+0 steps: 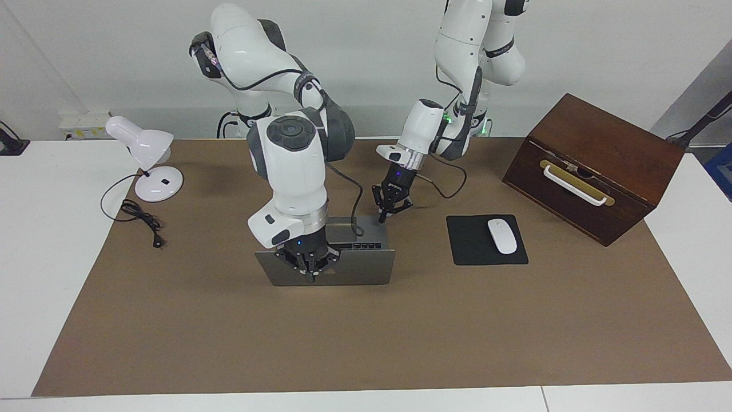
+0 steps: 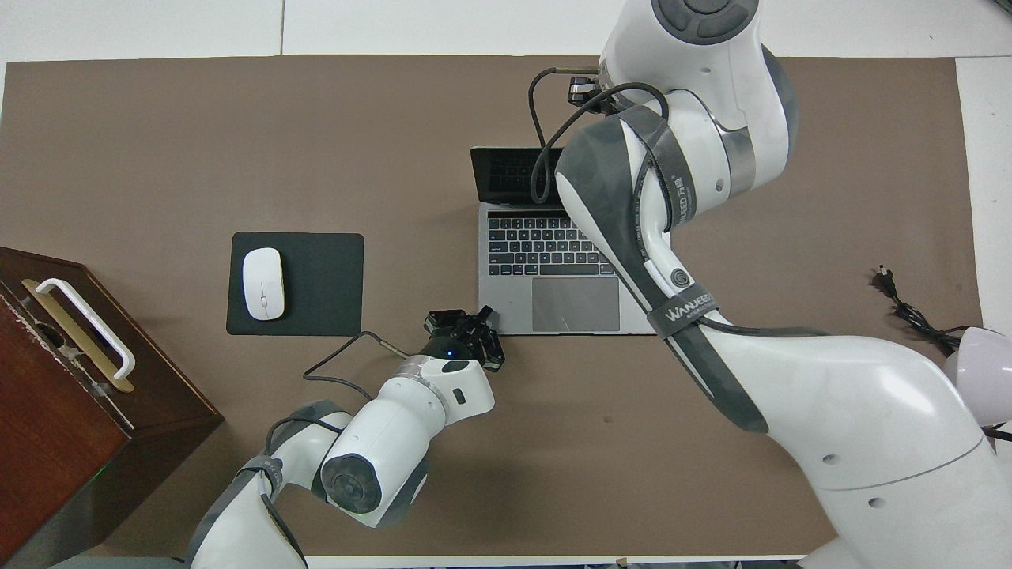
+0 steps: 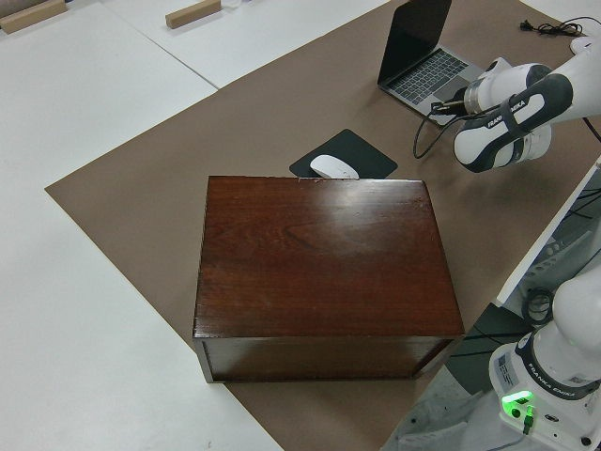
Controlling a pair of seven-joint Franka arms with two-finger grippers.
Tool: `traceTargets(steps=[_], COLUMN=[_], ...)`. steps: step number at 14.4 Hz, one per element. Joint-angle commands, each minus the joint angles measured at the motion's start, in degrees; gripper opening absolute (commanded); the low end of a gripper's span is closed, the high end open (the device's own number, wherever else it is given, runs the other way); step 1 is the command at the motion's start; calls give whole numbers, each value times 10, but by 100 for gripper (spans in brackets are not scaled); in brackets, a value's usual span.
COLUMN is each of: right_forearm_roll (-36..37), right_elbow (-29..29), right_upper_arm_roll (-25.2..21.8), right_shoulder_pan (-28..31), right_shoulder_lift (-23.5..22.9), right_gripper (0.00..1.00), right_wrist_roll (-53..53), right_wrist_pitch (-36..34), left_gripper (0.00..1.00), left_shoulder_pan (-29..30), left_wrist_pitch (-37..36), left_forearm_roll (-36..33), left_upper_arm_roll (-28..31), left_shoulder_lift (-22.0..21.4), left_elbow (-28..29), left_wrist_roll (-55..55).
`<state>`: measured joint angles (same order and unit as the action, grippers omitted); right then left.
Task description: Close laptop with both arms
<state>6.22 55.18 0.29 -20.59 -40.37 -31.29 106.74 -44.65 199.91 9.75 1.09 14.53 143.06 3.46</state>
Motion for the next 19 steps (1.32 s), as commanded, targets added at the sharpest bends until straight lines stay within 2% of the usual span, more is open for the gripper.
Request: traceTargets(steps=[1, 13, 16, 19], right_forearm_roll=[-4, -4, -5, -69], right_elbow=[21, 22, 38, 39], right_upper_arm_roll=[7, 7, 9, 8], right_shoulder_pan=[7, 8, 10, 9], right_shoulder_lift=[14, 15, 22, 29], right_gripper=[0, 0, 0, 0], right_wrist_roll=[-8, -6, -3, -5], right_wrist_pitch=[11, 7, 0, -45], left_gripper=[0, 0, 0, 0], left_shoulder_pan=[-11, -24, -24, -24], left_wrist_pitch=[7, 8, 8, 8], left_forearm_roll=[4, 3, 3, 3], left_upper_arm_roll=[8, 9, 9, 9], left_shoulder_lift=[15, 20, 18, 16], left_elbow=[-12, 13, 25, 31], left_wrist_roll=[0, 6, 6, 6])
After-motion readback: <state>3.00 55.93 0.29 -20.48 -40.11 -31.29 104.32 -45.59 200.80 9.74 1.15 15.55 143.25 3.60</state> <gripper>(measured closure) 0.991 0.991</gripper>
